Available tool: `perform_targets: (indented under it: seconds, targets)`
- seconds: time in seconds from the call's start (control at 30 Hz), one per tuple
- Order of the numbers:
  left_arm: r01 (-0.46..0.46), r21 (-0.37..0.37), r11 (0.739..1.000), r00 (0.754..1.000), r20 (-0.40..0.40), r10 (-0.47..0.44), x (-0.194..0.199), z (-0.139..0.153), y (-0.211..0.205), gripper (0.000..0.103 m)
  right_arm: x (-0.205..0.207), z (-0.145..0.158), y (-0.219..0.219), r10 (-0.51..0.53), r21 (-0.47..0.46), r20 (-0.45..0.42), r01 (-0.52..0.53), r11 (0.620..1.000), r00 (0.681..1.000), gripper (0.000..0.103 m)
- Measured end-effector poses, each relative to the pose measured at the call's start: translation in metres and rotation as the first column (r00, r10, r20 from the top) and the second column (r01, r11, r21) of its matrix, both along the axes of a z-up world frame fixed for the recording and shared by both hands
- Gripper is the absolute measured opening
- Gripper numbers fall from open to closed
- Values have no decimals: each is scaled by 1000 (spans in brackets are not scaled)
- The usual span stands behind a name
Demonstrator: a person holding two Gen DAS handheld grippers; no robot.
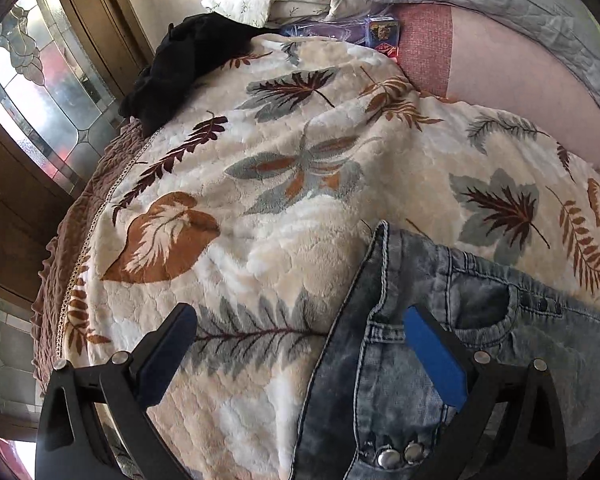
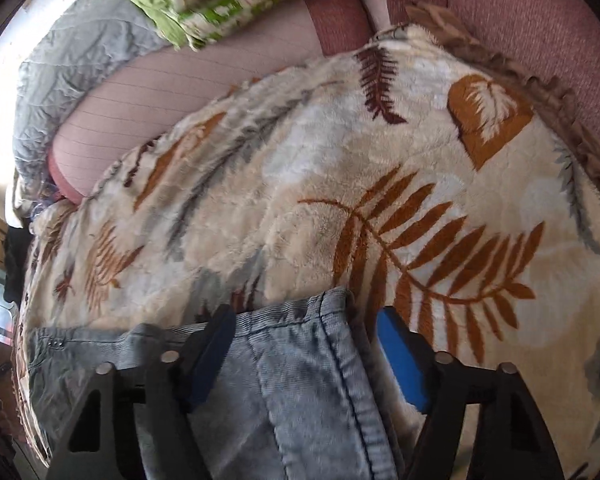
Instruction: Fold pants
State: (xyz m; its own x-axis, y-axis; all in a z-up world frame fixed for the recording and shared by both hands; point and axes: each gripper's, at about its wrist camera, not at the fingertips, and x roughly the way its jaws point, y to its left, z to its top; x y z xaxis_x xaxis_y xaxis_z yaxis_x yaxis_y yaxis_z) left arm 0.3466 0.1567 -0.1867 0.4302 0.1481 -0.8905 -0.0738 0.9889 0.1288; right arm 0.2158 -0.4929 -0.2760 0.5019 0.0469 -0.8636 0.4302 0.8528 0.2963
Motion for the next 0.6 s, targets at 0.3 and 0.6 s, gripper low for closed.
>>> perform_targets:
  seconds: [0.3, 0.6]
  targets:
    - [4, -77, 997, 999, -38, -7, 32, -20, -9, 102, 6, -17, 7, 25, -65, -37, -27, 997, 999, 60]
    - [5, -73, 997, 990, -138, -15, 70, -61, -40, 77, 6, -18, 6, 28, -61, -56, -31, 998, 998, 61]
